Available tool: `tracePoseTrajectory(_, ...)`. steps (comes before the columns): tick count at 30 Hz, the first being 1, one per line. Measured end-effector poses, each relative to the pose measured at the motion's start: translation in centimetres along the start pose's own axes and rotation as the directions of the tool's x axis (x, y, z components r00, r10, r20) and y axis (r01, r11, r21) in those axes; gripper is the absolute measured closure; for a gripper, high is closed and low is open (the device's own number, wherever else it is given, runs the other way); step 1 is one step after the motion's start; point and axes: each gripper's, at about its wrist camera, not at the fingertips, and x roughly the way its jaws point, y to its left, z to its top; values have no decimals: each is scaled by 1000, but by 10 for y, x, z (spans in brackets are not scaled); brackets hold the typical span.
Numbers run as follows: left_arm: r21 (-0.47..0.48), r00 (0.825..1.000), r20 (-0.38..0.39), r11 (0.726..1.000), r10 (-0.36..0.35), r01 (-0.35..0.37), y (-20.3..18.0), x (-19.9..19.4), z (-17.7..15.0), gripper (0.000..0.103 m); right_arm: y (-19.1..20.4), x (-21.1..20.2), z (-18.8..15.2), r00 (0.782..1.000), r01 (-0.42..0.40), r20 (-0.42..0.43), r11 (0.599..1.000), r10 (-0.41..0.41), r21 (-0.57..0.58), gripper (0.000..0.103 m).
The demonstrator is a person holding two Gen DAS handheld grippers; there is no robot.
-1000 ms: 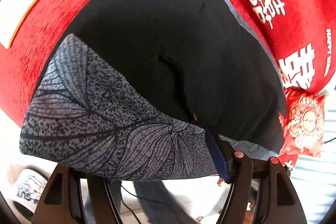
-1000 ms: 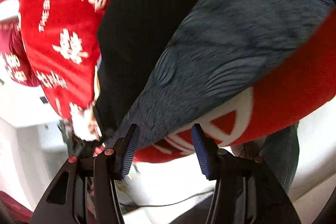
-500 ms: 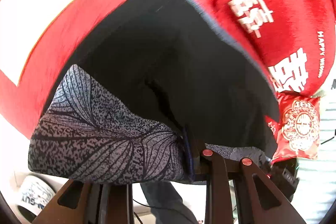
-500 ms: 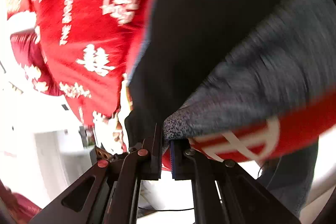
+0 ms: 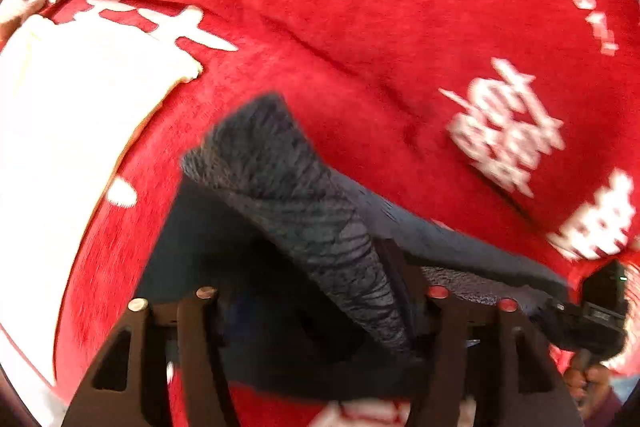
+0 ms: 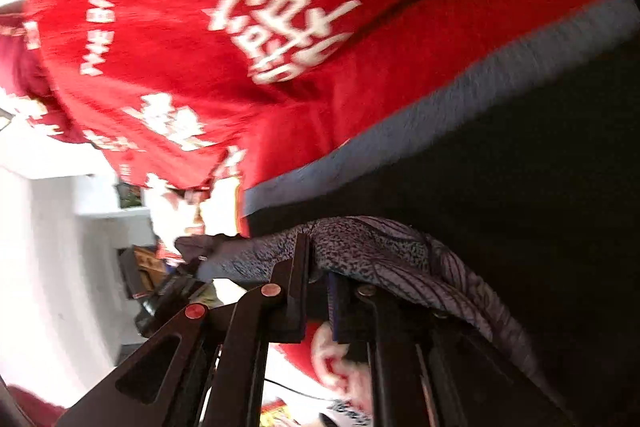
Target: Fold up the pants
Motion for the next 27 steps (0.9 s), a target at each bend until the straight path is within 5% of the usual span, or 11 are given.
tracePoseTrajectory(7,30,988,15,987,155,-156,-19,31,19,32,-34,32,45,996,72,-54,993,-67,98,92)
tracePoseTrajectory(11,28,983,76,985,169,-172,-25,-7,23,32,3,16,36,990,126,-55,990,-130,-68,50)
tracePoseTrajectory(17,101,975,18,970,219,-220,-42,-2,1,32,43,8,2,977,184,-41,925,-209,-333,50)
tracePoseTrajectory(19,114,969,-39,965,243,-237,-49,25,-11,32,35,27,5,955,248,-63,894,-291,-373,50)
tracePoseTrajectory(21,153,951,-15,941,309,-303,-58,38,-21,30,25,41,16,930,322,-43,864,-366,-387,52)
tracePoseTrajectory(22,197,943,1,925,332,-326,-66,42,-26,21,24,42,18,930,323,-38,864,-365,-385,52)
tracePoseTrajectory(27,287,948,-36,912,317,-294,-82,38,-39,20,23,-12,26,973,222,7,930,-230,-292,46)
